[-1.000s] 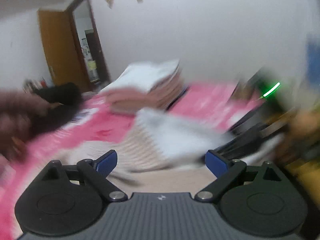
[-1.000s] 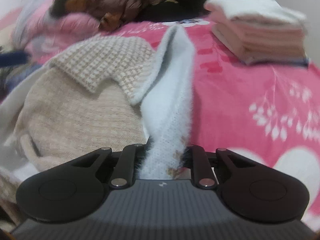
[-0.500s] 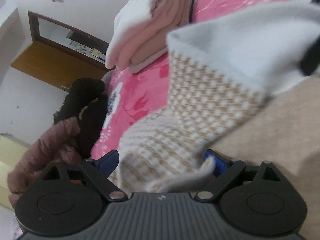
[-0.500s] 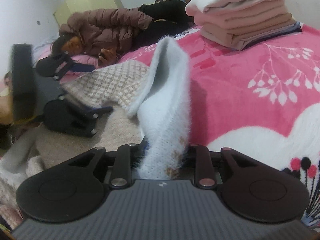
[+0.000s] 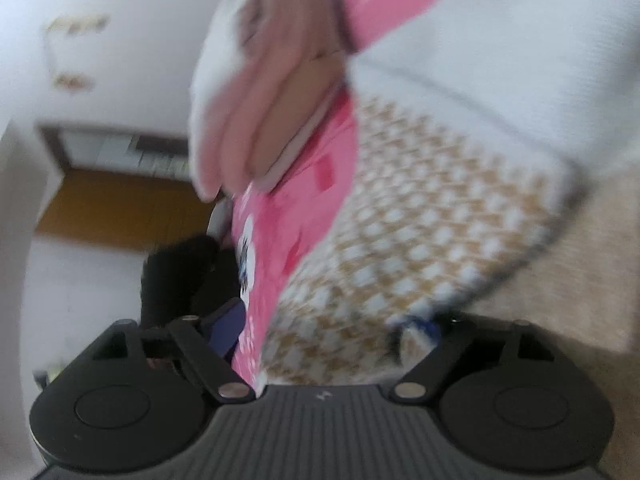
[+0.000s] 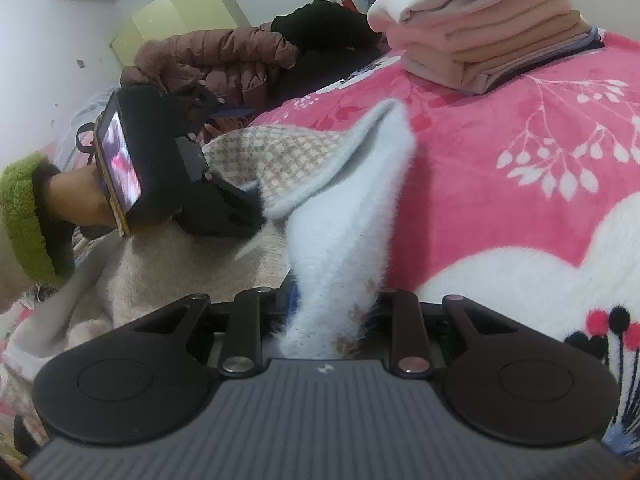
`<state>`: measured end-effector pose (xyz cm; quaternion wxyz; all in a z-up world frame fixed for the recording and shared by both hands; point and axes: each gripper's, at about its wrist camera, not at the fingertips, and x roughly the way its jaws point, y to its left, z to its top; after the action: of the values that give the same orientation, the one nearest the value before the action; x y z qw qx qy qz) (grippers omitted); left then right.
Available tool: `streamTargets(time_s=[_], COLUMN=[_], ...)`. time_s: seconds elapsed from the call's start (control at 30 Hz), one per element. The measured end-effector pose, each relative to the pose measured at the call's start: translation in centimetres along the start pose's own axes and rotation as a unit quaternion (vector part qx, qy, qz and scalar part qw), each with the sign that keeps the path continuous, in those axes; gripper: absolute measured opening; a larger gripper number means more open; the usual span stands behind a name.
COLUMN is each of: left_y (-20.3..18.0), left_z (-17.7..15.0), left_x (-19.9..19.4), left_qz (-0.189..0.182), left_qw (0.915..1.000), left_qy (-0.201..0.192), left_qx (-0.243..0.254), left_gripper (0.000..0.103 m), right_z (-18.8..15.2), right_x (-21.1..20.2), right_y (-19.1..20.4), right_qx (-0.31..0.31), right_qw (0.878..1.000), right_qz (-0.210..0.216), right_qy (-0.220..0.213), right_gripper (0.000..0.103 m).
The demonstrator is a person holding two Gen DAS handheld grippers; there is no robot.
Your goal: Fold clothes
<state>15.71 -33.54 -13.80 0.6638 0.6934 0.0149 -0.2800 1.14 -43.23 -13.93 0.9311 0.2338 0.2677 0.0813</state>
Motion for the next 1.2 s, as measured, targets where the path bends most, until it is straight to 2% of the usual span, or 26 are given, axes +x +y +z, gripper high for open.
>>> streamTargets(time_s=[0.03,0.1,0.2,0.27,0.3,0.37,0.47,0.53,0.67,0.77,0.9,1.0,1.03,1.07,1.13,1.2], left_y=[0.2,0.6,1.8,2.9,3.6,4.9,6.3,8.0,11.4,14.0,17.4,17.1,16.8,16.7,16.6,17.5], left_z=[-0.3,-0.8,-0.2,0.2,0.3,0.2,-0.3,-1.2,-2.9,-4.2,-6.0,-6.6,-6.8,-7.1,-7.6,-8.8], left_x=[0.1,0.3,2.4,3.9,4.7,6.0,5.9,3.2,-2.6,-6.9,-12.7,-16.3,-17.5,-18.3,-20.0,-21.9], left_qz=[0.001,0.003,0.091,0.160,0.178,0.177,0.210,0.239,0.298,0.341,0.397,0.427,0.439,0.450,0.471,0.481], left_qw=[1.0000,1.0000,0.9956,0.9864,0.9829,0.9808,0.9704,0.9613,0.9388,0.9182,0.8861,0.8760,0.8722,0.8666,0.8545,0.8425], left_qy=[-0.002,-0.006,0.012,0.021,0.025,0.035,0.030,0.019,-0.006,-0.025,-0.050,-0.059,-0.061,-0.060,-0.057,-0.048], left_qx=[0.003,0.004,-0.017,-0.031,-0.040,-0.075,-0.116,-0.136,-0.172,-0.199,-0.234,-0.216,-0.207,-0.207,-0.211,-0.239], left_gripper=[0.085,0.095,0.097,0.097,0.097,0.097,0.097,0.097,0.097,0.097,0.099,0.100,0.100,0.100,0.100,0.100], right_z=[0.0,0.0,-0.1,-0.2,-0.2,-0.2,-0.2,-0.1,0.5,0.8,1.2,1.5,1.6,1.7,2.1,2.9], right_x=[0.0,0.0,0.0,-0.1,-0.1,-0.1,-0.1,-0.2,0.0,-0.2,-0.5,-0.8,-0.9,-1.2,-2.5,-4.3], right_y=[0.0,0.0,0.0,0.1,0.1,0.1,0.2,0.4,1.7,3.7,6.4,8.4,9.1,9.9,12.1,14.1], right_qx=[0.001,0.002,0.005,0.004,0.003,0.003,0.001,-0.004,-0.035,-0.078,-0.134,-0.175,-0.189,-0.210,-0.275,-0.344], right_qw=[1.000,1.000,1.000,1.000,1.000,1.000,1.000,1.000,0.999,0.997,0.990,0.983,0.980,0.976,0.954,0.923], right_qz=[0.000,0.001,0.003,0.003,0.003,0.004,0.004,0.001,-0.006,-0.014,-0.025,-0.033,-0.036,-0.046,-0.093,-0.135], right_qy=[0.000,-0.001,-0.001,-0.001,-0.001,-0.001,0.000,0.000,-0.008,-0.018,-0.029,-0.038,-0.041,-0.046,-0.069,-0.105], right_gripper=[0.024,0.024,0.025,0.026,0.026,0.027,0.028,0.030,0.041,0.042,0.043,0.041,0.034,0.021,0.019,0.018])
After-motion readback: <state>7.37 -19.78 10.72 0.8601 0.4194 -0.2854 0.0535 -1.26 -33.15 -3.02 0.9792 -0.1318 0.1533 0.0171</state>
